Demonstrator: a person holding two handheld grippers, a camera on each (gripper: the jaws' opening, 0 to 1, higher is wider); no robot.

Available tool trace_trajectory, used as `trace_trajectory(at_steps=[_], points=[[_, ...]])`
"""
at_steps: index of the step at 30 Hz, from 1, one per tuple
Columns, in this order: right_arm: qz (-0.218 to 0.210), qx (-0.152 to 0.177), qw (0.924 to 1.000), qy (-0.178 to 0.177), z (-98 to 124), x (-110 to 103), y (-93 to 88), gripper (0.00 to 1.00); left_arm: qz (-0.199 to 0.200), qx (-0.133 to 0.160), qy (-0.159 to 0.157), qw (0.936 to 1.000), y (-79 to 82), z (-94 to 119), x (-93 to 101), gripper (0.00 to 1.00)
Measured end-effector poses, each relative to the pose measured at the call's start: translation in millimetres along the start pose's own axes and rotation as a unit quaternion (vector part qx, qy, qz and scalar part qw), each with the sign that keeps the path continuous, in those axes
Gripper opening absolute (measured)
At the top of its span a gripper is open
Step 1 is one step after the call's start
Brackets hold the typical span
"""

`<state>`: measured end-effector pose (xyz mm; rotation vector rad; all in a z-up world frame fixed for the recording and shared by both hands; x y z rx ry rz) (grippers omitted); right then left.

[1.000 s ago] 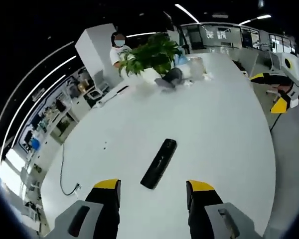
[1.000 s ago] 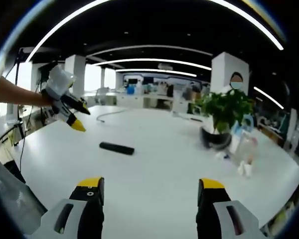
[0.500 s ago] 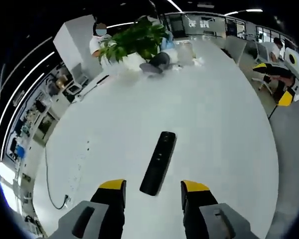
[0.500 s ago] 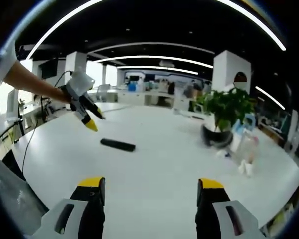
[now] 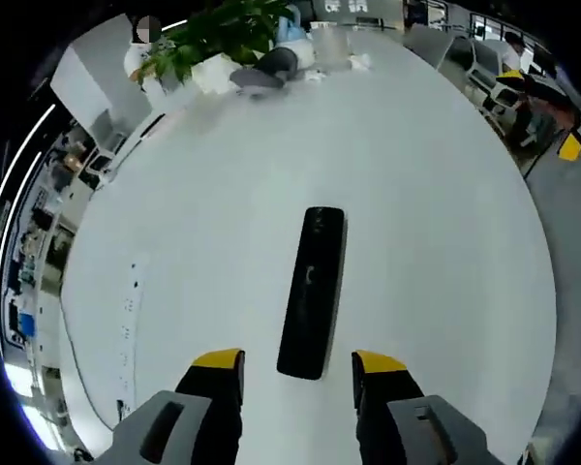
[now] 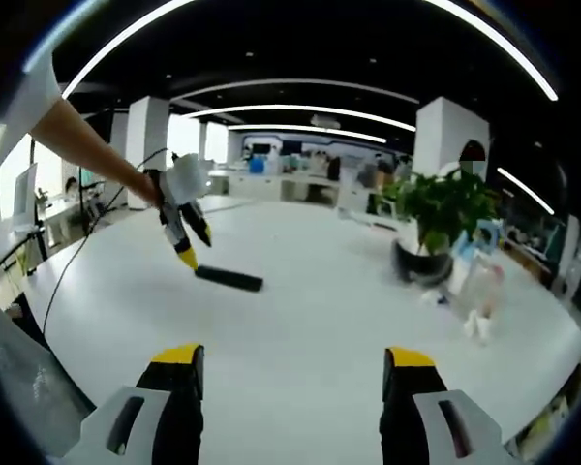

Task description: Press the specified remote control buttons in sequence, fully releasing each button before pressing the next.

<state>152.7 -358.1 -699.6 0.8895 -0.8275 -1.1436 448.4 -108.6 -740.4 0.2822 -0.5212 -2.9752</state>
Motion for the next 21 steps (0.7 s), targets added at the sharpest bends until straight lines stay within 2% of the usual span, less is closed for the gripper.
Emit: trace_trajectory(at_steps=[4, 8, 12, 14, 16, 17, 18, 19, 21], points=[[0.003, -0.002, 1.0, 0.0, 0, 0, -0.4, 0.74, -0.021, -0.023, 0.005, 0.9995, -1.1, -10, -3.4, 0.45], [0.006, -0.005, 1.0, 0.001, -1, -1, -0.8, 0.74, -0.035, -0.042, -0.011, 0.9985, -5.0, -17, -5.2, 0.43], [0.006, -0.006, 1.0, 0.0, -1, -1, -0.9, 0.74, -0.026, -0.055, -0.02, 0.998, -7.3, -22, -10.1, 0.42], [0.006, -0.007, 1.0, -0.001, 0, -1, -1.1, 0.74, -0.008, -0.062, -0.03, 0.9976, -8.5, -27, -11.0, 0.41], [0.005, -0.006, 1.0, -0.001, 0, -1, -1.0, 0.73, -0.038, -0.08, -0.027, 0.9957, -11.9, -30, -8.7, 0.38], [0.006, -0.007, 1.0, -0.001, 0, -1, -1.2, 0.73, -0.036, -0.058, -0.043, 0.9967, -8.7, -30, -5.5, 0.35], [0.007, -0.008, 0.9999, -0.001, 0, -1, -1.5, 0.73, -0.035, -0.073, -0.035, 0.9961, -8.9, -27, -4.2, 0.35], [0.007, -0.008, 0.9999, -0.001, 0, -1, -1.4, 0.73, -0.04, -0.073, -0.037, 0.9958, -8.7, -27, -3.1, 0.35], [0.008, -0.008, 0.9999, 0.0, 0, -2, -1.5, 0.73, -0.042, -0.073, -0.061, 0.9946, -8.4, -28, -1.9, 0.3]])
Point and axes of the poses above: the point that each gripper's makers call its tool centre point, and the gripper's own axes: z roughly backward along the fingers, x roughly to its right, y roughly out of its top, the point moved 10 cm from there along z, roughly backward along the fingers, and after that the axes turned 1 degree about x, right-handed, at the moved point
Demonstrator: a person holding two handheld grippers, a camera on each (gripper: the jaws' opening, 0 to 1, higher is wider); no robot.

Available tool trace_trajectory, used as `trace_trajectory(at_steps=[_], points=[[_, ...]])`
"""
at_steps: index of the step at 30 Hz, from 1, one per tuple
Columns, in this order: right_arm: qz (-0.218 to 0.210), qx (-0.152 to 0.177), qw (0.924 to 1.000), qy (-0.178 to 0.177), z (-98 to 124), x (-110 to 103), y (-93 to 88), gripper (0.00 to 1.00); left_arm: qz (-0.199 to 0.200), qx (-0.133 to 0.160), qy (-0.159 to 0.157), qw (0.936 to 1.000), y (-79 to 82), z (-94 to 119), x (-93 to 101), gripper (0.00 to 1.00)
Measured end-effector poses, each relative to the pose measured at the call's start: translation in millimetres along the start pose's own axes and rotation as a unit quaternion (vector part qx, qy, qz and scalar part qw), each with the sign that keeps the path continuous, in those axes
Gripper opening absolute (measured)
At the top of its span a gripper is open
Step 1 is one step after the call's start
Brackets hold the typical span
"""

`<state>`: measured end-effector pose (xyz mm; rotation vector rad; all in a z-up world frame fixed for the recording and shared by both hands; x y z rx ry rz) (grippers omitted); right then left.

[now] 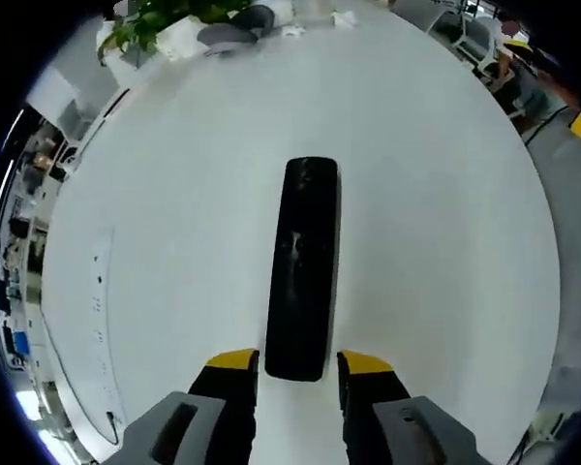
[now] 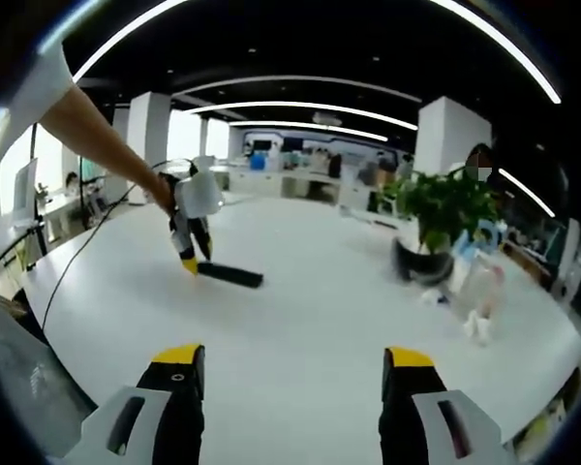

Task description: Press the specified remote control buttons in sequence, fully releasing each button before pressing the next.

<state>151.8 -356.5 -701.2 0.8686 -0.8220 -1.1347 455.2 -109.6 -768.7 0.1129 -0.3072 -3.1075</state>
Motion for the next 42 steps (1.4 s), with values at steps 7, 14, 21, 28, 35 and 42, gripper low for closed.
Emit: trace_trajectory(at_steps=[7, 14, 21, 28, 35, 42], points=[[0.005, 0.0, 1.0, 0.001, 1, -1, 0.1, 0.72, -0.014, -0.02, -0.009, 0.9997, 4.7, -2, 0.0, 0.24], [0.001, 0.002, 1.0, -0.002, 1, 1, 0.6, 0.72, 0.001, -0.043, -0.004, 0.9991, 9.3, -3, 1.4, 0.23], [0.001, 0.004, 1.0, -0.002, 1, 1, 0.8, 0.72, -0.008, -0.054, -0.003, 0.9985, 11.1, -4, 9.0, 0.23], [0.002, 0.006, 1.0, 0.0, 1, 0, 1.1, 0.71, -0.01, -0.05, -0.006, 0.9987, 8.9, -3, 21.6, 0.23], [0.001, 0.008, 1.0, 0.001, 1, 1, 1.3, 0.7, 0.003, -0.047, -0.016, 0.9988, 9.2, -2, 35.1, 0.23], [0.0, 0.008, 1.0, 0.003, 2, 1, 0.7, 0.69, -0.004, -0.052, -0.019, 0.9985, 10.8, 0, 47.4, 0.23]])
Point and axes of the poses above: the point that each gripper's makers call its tool centre point, and the gripper's own axes: z roughly backward along the fingers, x roughly to its right, y roughly out of its top, the point moved 10 cm from there along z, roughly backward along the fingers, and after that the axes turned 1 degree about x, right-handed, at the moved point
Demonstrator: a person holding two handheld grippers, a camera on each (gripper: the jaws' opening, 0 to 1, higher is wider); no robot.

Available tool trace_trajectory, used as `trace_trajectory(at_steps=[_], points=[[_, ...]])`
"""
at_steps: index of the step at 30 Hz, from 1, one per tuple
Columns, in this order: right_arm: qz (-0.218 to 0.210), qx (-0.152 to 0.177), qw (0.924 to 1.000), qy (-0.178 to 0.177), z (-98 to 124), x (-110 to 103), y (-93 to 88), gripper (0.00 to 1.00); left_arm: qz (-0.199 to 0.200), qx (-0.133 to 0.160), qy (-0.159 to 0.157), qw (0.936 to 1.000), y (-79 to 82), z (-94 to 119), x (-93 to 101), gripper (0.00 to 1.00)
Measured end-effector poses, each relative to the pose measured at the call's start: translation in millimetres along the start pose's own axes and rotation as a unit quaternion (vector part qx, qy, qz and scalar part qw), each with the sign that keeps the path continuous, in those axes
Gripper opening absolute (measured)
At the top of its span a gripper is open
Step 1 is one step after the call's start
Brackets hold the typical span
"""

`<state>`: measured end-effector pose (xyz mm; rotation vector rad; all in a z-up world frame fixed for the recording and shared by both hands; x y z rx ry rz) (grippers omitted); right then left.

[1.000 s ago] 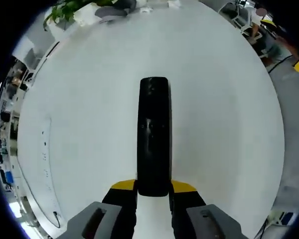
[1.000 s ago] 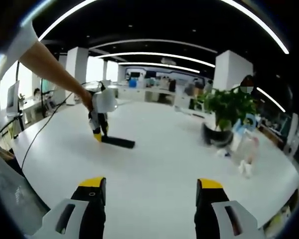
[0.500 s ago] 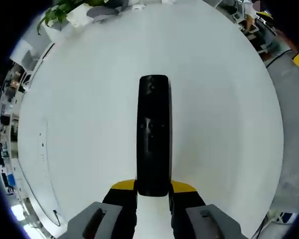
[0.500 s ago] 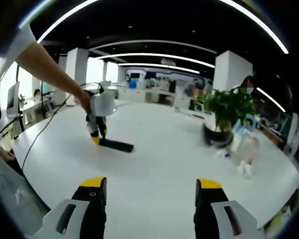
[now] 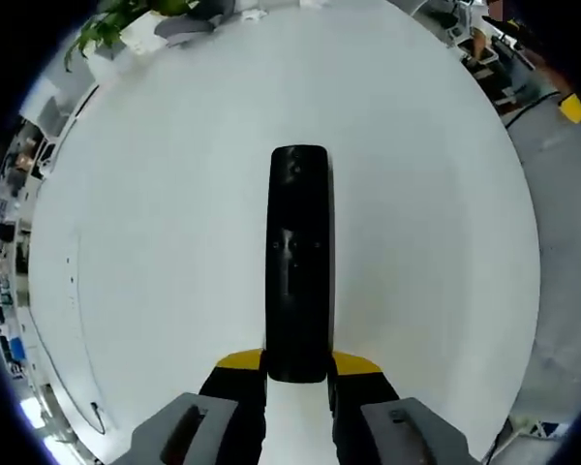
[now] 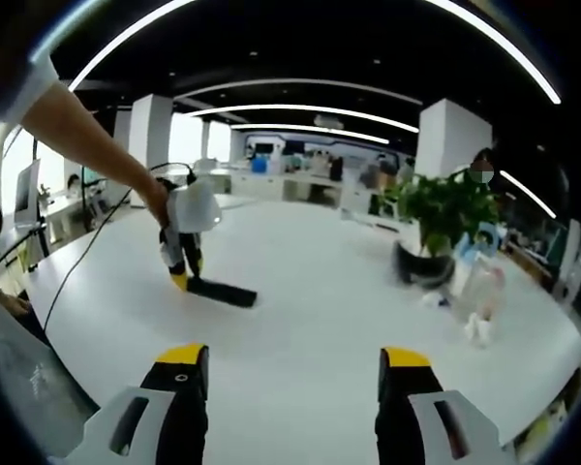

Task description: Press the specified remote control buttons in sequence, fully releasing each button before pressing the next.

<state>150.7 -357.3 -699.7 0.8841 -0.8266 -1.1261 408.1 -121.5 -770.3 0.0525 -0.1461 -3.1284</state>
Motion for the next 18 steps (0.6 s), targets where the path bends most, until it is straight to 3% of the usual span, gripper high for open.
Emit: trace_trajectory(at_steps=[18], points=[[-0.006, 0.012, 0.9999, -0.004, 2, 2, 1.9, 0.68, 0.02, 0.017, -0.001, 0.9997, -0.1, 0, 31.9, 0.23]])
Point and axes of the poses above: the point that each gripper's makers call its tool centre point, and the gripper's own axes: z roughly backward along the fingers, x roughly to its right, y roughly out of its top, the point moved 10 cm from there along z, roughly backward along the fingers, and after that the axes turned 1 degree about x, right-handed, at the moved point
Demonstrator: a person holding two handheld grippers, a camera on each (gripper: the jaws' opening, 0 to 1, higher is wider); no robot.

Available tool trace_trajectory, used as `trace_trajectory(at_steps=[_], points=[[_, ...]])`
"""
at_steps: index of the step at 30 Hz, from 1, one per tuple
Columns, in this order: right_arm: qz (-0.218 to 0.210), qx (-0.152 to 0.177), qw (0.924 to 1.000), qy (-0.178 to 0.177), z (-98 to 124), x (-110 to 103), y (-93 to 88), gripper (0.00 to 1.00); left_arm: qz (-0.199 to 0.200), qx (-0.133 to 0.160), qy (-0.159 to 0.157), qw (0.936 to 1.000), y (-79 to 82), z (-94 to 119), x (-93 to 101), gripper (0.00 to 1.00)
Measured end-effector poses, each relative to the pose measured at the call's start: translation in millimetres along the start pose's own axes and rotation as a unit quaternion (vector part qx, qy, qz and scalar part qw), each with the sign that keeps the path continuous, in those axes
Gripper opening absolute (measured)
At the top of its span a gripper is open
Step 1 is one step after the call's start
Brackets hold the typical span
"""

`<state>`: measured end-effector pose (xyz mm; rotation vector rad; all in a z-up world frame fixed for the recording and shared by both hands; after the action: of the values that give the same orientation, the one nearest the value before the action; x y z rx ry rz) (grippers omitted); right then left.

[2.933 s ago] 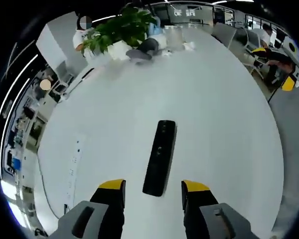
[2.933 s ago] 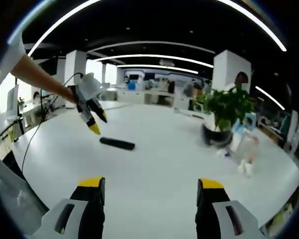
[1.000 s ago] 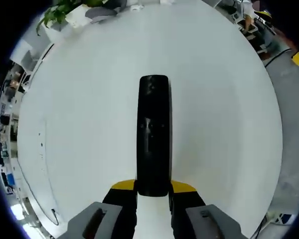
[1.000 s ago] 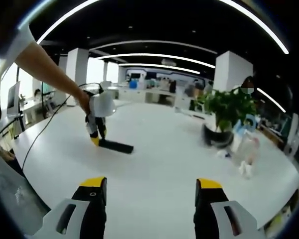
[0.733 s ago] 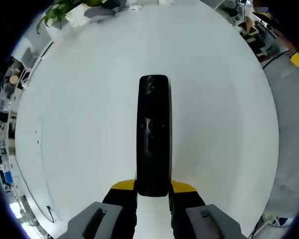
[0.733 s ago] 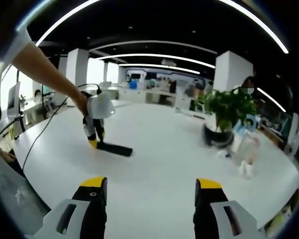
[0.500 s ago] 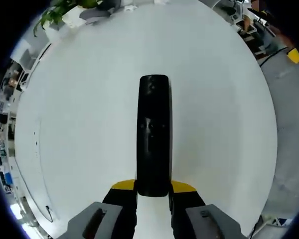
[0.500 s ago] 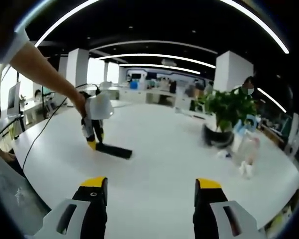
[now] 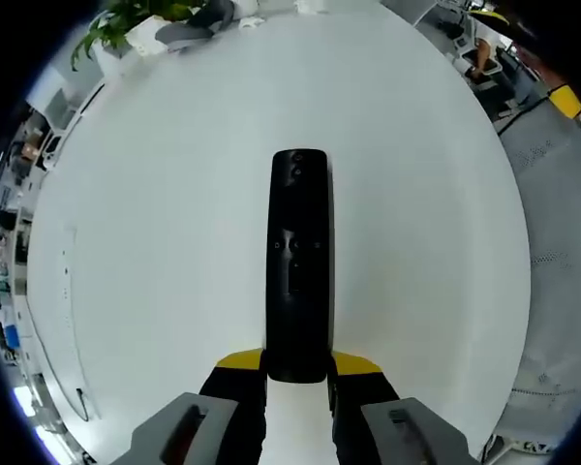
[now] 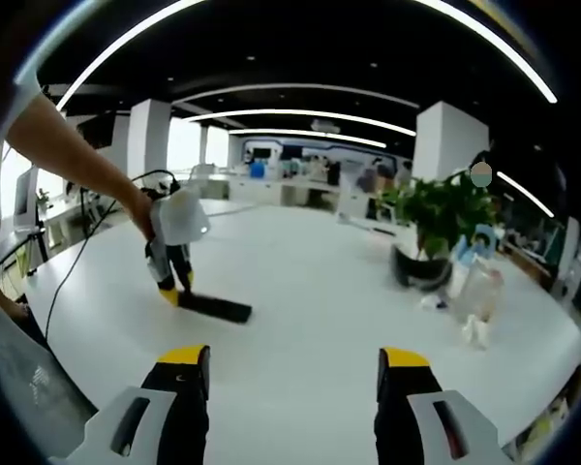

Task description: Press the specified remote control buttons in sequence, fully releasing each button before pressing the next.

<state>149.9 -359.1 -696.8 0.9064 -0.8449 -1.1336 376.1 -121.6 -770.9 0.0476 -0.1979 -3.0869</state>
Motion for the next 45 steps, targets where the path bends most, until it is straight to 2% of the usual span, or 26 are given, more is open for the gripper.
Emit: trace_trajectory(at_steps=[17, 22, 25, 45], points=[[-0.001, 0.005, 1.0, 0.001, 2, 0, 0.2, 0.68, -0.01, -0.016, 0.001, 0.9998, 5.5, 0, 28.2, 0.23], [0.0, 0.005, 1.0, 0.0, 2, 0, 0.4, 0.68, -0.004, -0.03, 0.005, 0.9995, 8.6, 0, 38.1, 0.23], [0.0, 0.004, 1.0, 0.0, 3, 0, 0.1, 0.68, -0.016, -0.035, 0.004, 0.9992, 9.0, 0, 43.7, 0.23], [0.005, 0.004, 1.0, 0.005, 3, -2, -0.6, 0.66, -0.014, -0.032, 0.006, 0.9994, 8.9, 0, 72.7, 0.23]])
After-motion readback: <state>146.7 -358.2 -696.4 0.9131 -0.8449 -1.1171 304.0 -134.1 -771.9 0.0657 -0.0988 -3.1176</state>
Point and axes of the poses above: the point that each gripper's makers call its tool centre point, and the gripper's own axes: z roughly backward along the fingers, x roughly to its right, y roughly out of its top, the point moved 10 cm from there along z, roughly backward along the fingers, and after that the axes turned 1 degree about x, right-handed, at the moved point
